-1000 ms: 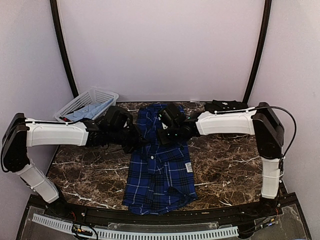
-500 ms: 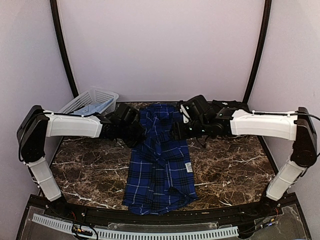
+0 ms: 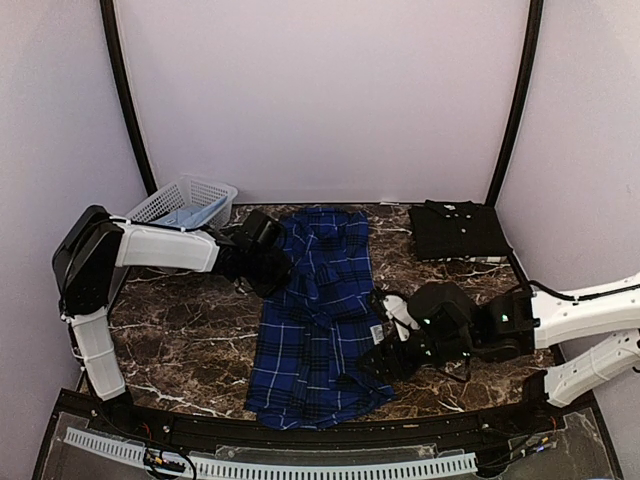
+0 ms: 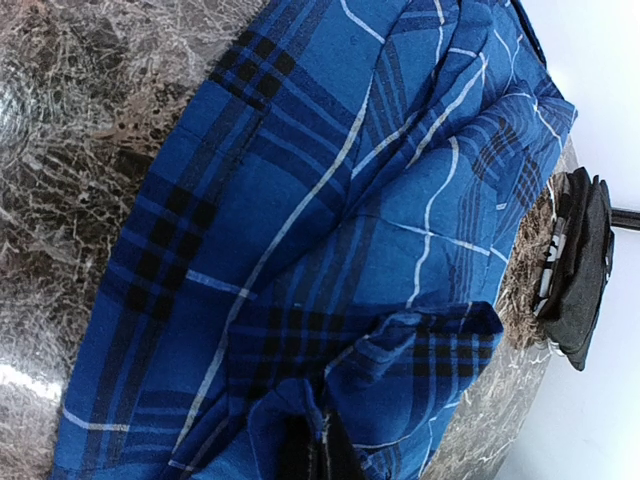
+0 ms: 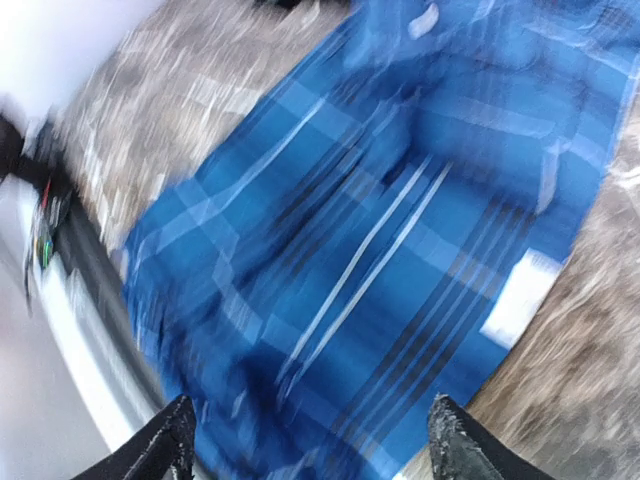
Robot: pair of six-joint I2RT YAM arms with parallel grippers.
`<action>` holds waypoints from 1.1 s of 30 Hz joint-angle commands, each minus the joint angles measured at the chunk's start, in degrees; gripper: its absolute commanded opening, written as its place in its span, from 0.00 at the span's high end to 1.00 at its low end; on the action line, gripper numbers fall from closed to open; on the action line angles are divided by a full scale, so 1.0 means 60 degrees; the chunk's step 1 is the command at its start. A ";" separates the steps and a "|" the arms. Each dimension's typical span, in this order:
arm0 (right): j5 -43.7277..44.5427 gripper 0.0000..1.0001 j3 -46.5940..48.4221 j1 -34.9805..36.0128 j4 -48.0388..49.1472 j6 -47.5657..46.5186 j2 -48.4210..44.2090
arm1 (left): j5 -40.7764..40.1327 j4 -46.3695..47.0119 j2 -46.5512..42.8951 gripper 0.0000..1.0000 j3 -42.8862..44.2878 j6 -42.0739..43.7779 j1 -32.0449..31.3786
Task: Fold and stack the long sleeve shirts
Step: Adjust the 2/3-rectangle-folded shirt at the center of the board.
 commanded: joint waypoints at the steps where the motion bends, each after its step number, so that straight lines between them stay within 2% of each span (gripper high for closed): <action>1: 0.1064 0.18 -0.0873 0.1231 -0.0228 0.0688 -0.0654 | 0.0045 -0.0467 0.0104 0.99 0.0494 0.0388 0.0109; 5: 0.1731 0.17 -0.1195 0.1919 -0.0594 0.1690 -0.0717 | 0.0054 -0.1047 0.0479 0.98 0.0949 0.0497 0.0233; 7: 0.1987 0.17 -0.1169 0.2008 -0.0793 0.2074 -0.0627 | 0.0050 -0.1107 0.0540 0.94 0.1065 0.0587 0.0230; 13: 0.2607 0.15 -0.1030 0.2032 -0.1339 0.2870 -0.0562 | 0.0101 -0.0841 0.0220 0.51 0.1303 0.1435 0.0230; 17: 0.2590 0.15 -0.0841 0.1942 -0.1528 0.2935 -0.0630 | 0.0120 -0.1011 -0.0294 0.34 0.1463 0.2397 0.0230; 20: 0.2118 0.14 -0.1035 0.1955 -0.1229 0.2540 -0.1027 | 0.0291 -0.1225 -0.1206 0.29 0.1077 0.2940 0.0217; 24: 0.1550 0.14 -0.1431 0.2247 -0.0870 0.2069 -0.1344 | 0.0873 -0.1529 -0.2863 0.27 -0.0509 0.3390 0.0128; 27: 0.1913 0.13 -0.1421 0.2801 -0.1027 0.1951 -0.1122 | 0.1099 -0.2034 -0.3958 0.29 -0.2064 0.3343 -0.0145; 33: 0.3198 0.12 -0.1164 0.3669 -0.1599 0.2122 -0.0287 | 0.1143 -0.2795 -0.5985 0.30 -0.4248 0.2556 -0.1125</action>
